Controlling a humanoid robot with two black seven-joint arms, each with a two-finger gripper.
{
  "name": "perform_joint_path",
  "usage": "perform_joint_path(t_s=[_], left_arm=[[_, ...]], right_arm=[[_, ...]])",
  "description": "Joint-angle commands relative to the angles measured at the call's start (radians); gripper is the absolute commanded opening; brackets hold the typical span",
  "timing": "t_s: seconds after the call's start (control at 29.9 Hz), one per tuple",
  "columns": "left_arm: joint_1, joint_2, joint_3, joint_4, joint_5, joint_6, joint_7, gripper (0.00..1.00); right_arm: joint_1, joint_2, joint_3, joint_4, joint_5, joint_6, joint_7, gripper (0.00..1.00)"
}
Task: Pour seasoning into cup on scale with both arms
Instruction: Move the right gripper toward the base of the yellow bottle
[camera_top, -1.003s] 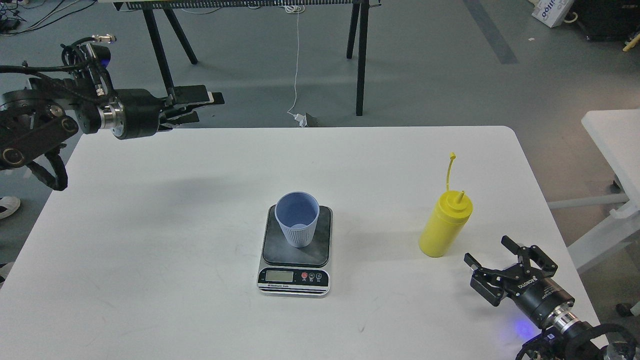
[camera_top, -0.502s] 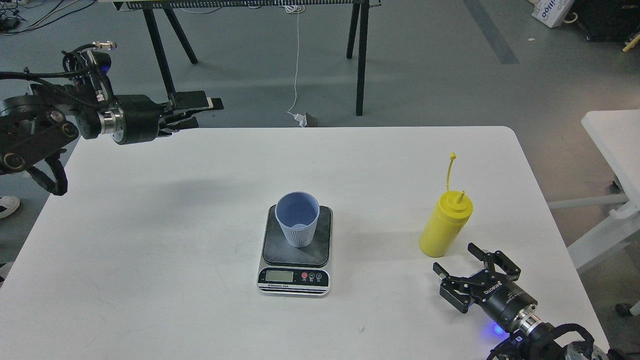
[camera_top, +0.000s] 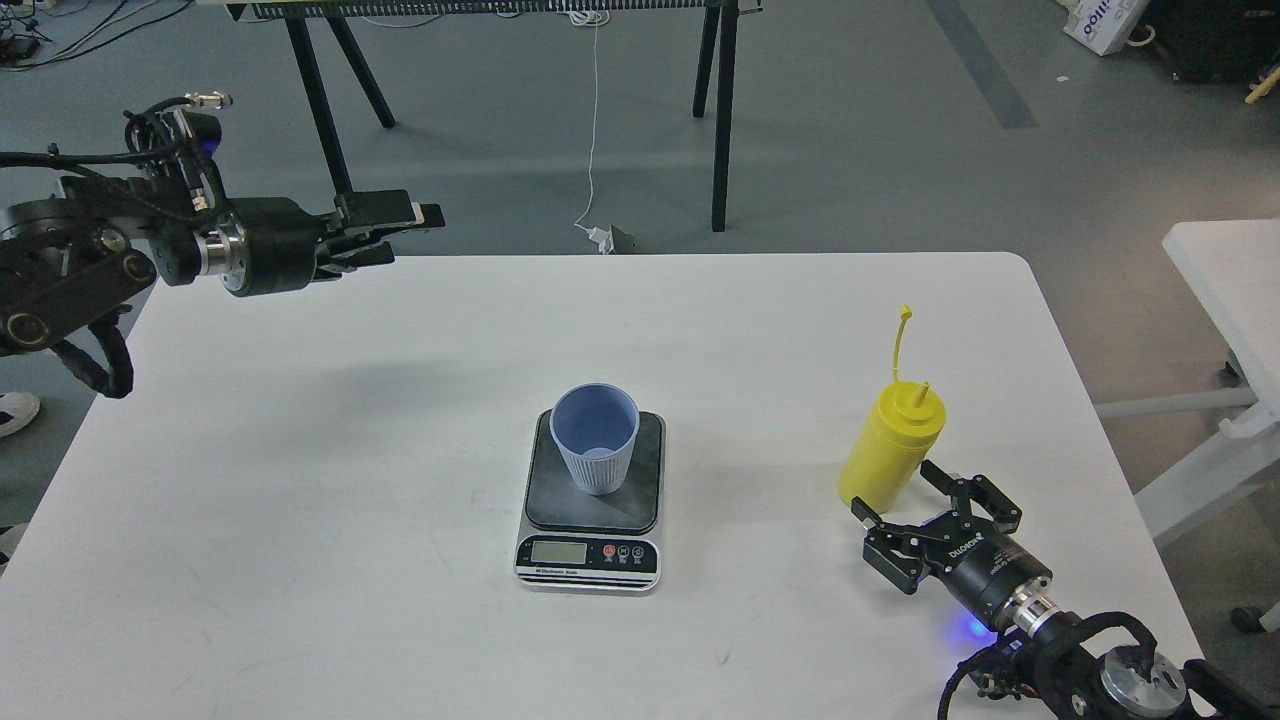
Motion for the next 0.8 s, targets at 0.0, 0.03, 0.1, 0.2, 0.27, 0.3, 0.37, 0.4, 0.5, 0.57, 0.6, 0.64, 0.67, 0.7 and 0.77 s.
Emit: perform_joint_path(t_s=[0.0, 0.03, 0.1, 0.2, 0.27, 0.3, 0.37, 0.4, 0.5, 0.57, 0.6, 0.64, 0.67, 0.7, 0.77], left_arm=[[0.002, 0.002, 0.0, -0.004, 0.001, 0.0, 0.0, 1.0], [0.002, 0.002, 0.001, -0.004, 0.001, 0.0, 0.0, 1.0], [0.005, 0.005, 0.001, -0.004, -0.001, 0.0, 0.0, 1.0], [0.019, 0.007, 0.0, -0.004, 0.001, 0.0, 0.0, 1.0], [0.022, 0.007, 0.0, -0.004, 0.001, 0.0, 0.0, 1.0], [0.023, 0.008, 0.0, -0.004, 0.001, 0.0, 0.0, 1.0], [0.03, 0.007, 0.0, -0.004, 0.001, 0.0, 0.0, 1.0], [0.033, 0.008, 0.0, -0.004, 0.001, 0.0, 0.0, 1.0], [0.034, 0.008, 0.0, -0.004, 0.001, 0.0, 0.0, 1.0], [0.034, 0.008, 0.0, -0.006, 0.001, 0.0, 0.0, 1.0], [0.034, 0.008, 0.0, -0.006, 0.001, 0.0, 0.0, 1.0], [0.034, 0.008, 0.0, -0.006, 0.001, 0.0, 0.0, 1.0], [0.034, 0.007, 0.0, -0.006, 0.001, 0.0, 0.0, 1.0], [0.034, 0.008, 0.0, -0.006, 0.001, 0.0, 0.0, 1.0], [0.034, 0.007, 0.0, -0.006, 0.001, 0.0, 0.0, 1.0]], right_arm=[[0.025, 0.02, -0.002, -0.029, -0.002, 0.0, 0.0, 1.0], [0.034, 0.026, -0.006, -0.04, -0.003, 0.0, 0.0, 1.0], [0.048, 0.033, -0.016, -0.06, -0.003, 0.0, 0.0, 1.0], [0.059, 0.038, -0.02, -0.066, -0.003, 0.0, 0.0, 1.0], [0.06, 0.044, -0.02, -0.066, -0.003, 0.0, 0.0, 1.0], [0.06, 0.046, -0.02, -0.066, -0.003, 0.0, 0.0, 1.0], [0.06, 0.046, -0.02, -0.064, -0.003, 0.0, 0.0, 1.0], [0.06, 0.046, -0.02, -0.064, -0.003, 0.0, 0.001, 1.0], [0.062, 0.046, -0.019, -0.064, -0.003, 0.0, 0.001, 1.0], [0.062, 0.046, -0.019, -0.064, -0.003, 0.0, 0.001, 1.0], [0.065, 0.046, -0.019, -0.066, -0.003, 0.0, 0.001, 1.0], [0.069, 0.046, -0.019, -0.066, -0.003, 0.0, 0.001, 1.0], [0.072, 0.046, -0.017, -0.066, -0.003, 0.0, 0.001, 1.0], [0.072, 0.046, -0.017, -0.066, -0.003, 0.0, 0.003, 1.0], [0.074, 0.046, -0.017, -0.066, -0.003, 0.0, 0.003, 1.0]])
